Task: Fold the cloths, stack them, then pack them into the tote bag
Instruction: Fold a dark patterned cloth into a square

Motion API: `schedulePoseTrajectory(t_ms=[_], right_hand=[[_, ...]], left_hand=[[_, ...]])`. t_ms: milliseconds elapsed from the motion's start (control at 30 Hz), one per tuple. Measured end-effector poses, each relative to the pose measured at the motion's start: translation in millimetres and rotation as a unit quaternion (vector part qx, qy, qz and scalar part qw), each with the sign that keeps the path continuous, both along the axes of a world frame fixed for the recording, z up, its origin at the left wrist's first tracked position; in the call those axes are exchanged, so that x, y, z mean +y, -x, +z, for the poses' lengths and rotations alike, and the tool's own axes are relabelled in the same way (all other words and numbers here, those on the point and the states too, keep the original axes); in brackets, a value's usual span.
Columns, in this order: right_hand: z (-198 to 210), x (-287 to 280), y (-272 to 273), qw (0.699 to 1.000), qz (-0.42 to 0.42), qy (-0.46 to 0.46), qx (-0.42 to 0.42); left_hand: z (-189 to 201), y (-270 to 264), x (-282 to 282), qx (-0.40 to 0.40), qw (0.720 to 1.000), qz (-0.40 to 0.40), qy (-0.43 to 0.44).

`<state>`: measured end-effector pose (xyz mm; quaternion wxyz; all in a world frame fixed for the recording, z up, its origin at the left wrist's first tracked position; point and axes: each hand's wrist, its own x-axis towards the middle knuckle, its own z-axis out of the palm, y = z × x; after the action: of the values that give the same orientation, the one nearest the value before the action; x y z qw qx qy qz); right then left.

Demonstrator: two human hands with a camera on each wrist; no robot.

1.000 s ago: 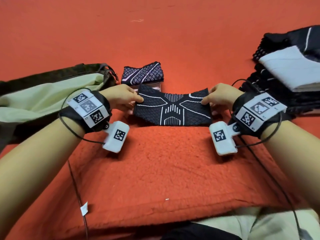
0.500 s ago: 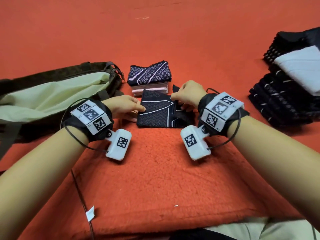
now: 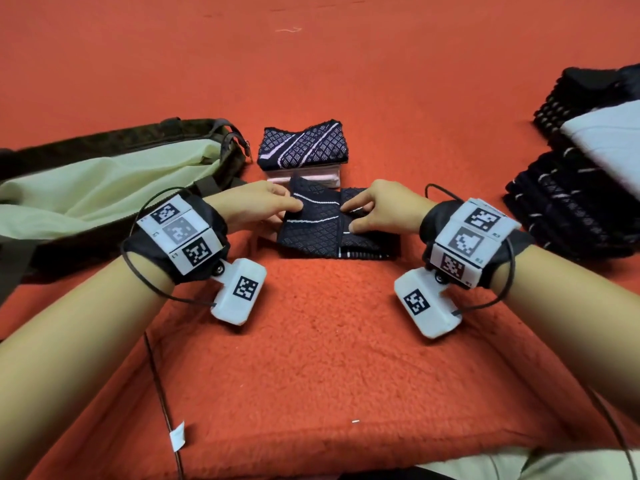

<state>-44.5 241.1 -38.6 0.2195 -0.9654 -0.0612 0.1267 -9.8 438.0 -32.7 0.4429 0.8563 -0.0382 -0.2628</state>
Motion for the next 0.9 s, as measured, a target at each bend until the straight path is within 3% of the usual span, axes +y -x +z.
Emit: schedulePoseTrajectory(t_ms=[300,400,500,567,700,900], right_hand=[[-3,0,12,0.998,0.012,0.059,0.013],[-2,-11,17,0.997,-0.014,-0.066,0.028],[-3,-27,24,0.956,-0.08,-0.273,0.077],[-5,-35,27,0.933,-0.103,-0.333,0.086],[-8,-44,30,0.913,-0.132,-0.373,0.102],[-12,-43,32,0.909,-0.147,-0.378,0.093]], left_hand=[[23,8,-54,-0.022,0.998,-0.042,0.037],[20,10,-71,-0.012,0.998,-0.062,0.02],[14,10,-83,-0.004,0.997,-0.072,0.005],[11,10,-89,0.004,0.997,-0.078,-0.003],[6,14,-102,0.0,0.996,-0.084,-0.028],[8,15,-111,0.032,0.996,-0.077,-0.044]])
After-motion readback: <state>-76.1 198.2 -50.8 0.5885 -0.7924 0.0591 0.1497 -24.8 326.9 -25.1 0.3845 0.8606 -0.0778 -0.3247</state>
